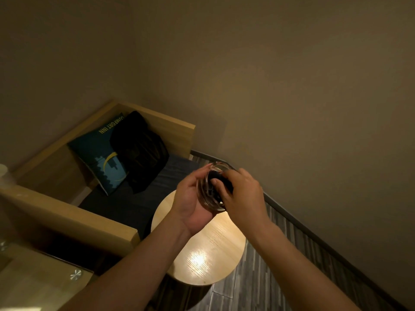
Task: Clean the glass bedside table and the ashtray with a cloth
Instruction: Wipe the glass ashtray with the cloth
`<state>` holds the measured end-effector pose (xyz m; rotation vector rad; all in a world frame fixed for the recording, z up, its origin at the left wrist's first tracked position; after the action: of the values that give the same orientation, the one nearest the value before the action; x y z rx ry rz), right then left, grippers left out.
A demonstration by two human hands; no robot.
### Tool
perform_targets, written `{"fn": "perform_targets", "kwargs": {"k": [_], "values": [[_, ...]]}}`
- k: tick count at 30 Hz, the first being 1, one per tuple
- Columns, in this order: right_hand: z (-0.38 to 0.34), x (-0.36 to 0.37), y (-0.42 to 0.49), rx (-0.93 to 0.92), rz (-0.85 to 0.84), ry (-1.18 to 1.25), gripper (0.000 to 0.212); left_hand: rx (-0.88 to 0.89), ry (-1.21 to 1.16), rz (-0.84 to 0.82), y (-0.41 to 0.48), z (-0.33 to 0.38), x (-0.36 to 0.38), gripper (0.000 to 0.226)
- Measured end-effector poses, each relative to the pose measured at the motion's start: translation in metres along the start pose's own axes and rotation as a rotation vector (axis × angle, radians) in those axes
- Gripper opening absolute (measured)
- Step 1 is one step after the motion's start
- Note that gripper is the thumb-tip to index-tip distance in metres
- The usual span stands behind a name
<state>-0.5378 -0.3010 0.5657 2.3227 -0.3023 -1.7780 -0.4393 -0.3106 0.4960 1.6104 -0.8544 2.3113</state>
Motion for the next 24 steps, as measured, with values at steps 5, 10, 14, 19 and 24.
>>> {"fn": "perform_targets", "kwargs": {"k": [5, 10, 14, 19, 24], "values": [[-0.01, -0.008, 0.003, -0.263, -0.122, 0.006, 0.029, -0.18, 0.024, -0.006, 0.0, 0.003, 0.006, 0.082], [-0.015, -0.015, -0.001, -0.307, -0.077, 0.024, 0.028, -0.115, -0.012, 0.051, -0.003, 0.0, 0.003, 0.058], [-0.015, -0.015, -0.008, -0.021, 0.062, 0.097, 0.025, 0.063, -0.027, 0.048, 0.0, -0.008, 0.003, 0.058], [-0.019, -0.014, -0.015, 0.029, 0.06, 0.088, 0.024, 0.127, -0.024, 0.059, -0.002, -0.017, -0.005, 0.054], [-0.011, -0.016, -0.008, -0.092, -0.025, 0.075, 0.022, -0.018, -0.016, 0.011, -0.004, -0.025, -0.004, 0.079]]}}
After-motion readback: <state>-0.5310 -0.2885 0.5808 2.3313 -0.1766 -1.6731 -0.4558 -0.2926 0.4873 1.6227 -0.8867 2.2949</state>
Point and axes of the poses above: each hand's wrist, its own y-axis towards the middle knuckle, its own x-axis out of the palm, z = x × y, the point moved 7 cm from there along y, towards the middle knuckle, and after that the axes turned 13 degrees about -y, right-handed, at the moved point
